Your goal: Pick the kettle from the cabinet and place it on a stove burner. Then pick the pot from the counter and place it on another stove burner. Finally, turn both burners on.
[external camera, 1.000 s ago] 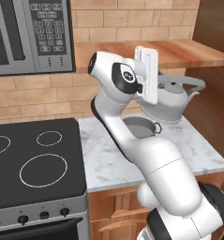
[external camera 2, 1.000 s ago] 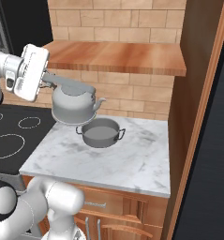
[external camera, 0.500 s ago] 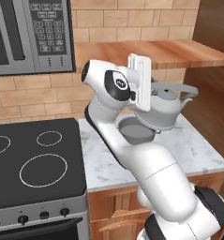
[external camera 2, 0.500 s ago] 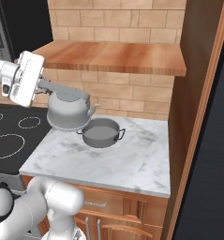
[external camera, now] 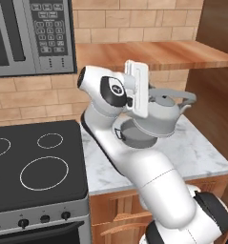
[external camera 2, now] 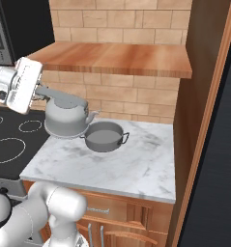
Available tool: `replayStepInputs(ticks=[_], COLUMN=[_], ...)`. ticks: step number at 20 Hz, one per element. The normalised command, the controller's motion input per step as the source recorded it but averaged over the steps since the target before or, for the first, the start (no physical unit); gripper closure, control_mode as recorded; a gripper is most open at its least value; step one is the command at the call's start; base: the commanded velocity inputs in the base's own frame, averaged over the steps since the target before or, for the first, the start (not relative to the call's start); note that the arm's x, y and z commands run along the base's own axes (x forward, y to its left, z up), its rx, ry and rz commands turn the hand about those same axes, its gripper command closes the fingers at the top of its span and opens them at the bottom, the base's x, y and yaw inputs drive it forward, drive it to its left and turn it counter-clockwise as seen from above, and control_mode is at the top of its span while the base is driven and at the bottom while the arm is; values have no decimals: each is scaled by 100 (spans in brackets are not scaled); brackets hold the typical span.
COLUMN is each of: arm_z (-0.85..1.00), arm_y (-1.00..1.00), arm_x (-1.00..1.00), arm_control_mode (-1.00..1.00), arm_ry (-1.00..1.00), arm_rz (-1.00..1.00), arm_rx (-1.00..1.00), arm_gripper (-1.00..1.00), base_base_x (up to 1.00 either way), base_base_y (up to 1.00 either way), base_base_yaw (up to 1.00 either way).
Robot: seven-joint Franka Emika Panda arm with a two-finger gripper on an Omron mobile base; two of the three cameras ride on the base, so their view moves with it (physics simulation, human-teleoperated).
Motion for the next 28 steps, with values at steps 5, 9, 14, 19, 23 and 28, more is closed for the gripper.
replayStepInputs(ticks=[5,9,14,19,23,28], arm_z=[-20,-12,-7,0,0,0], arm_y=[17,16,14,0,0,0], arm_x=[-10,-3,0,0,0,0], arm_control_mode=[-100,-100,100,100,100,100], arm_ry=[0,0,0,0,0,0], arm_rz=[0,0,0,0,0,0], arm_rx=[1,0,0,0,0,0], arm_gripper=[100,100,100,100,100,100], base_base_x=[0,0,-1,-17,-23,-27], base_base_y=[0,0,13,41,42,42], base_base_yaw=[0,0,0,0,0,0])
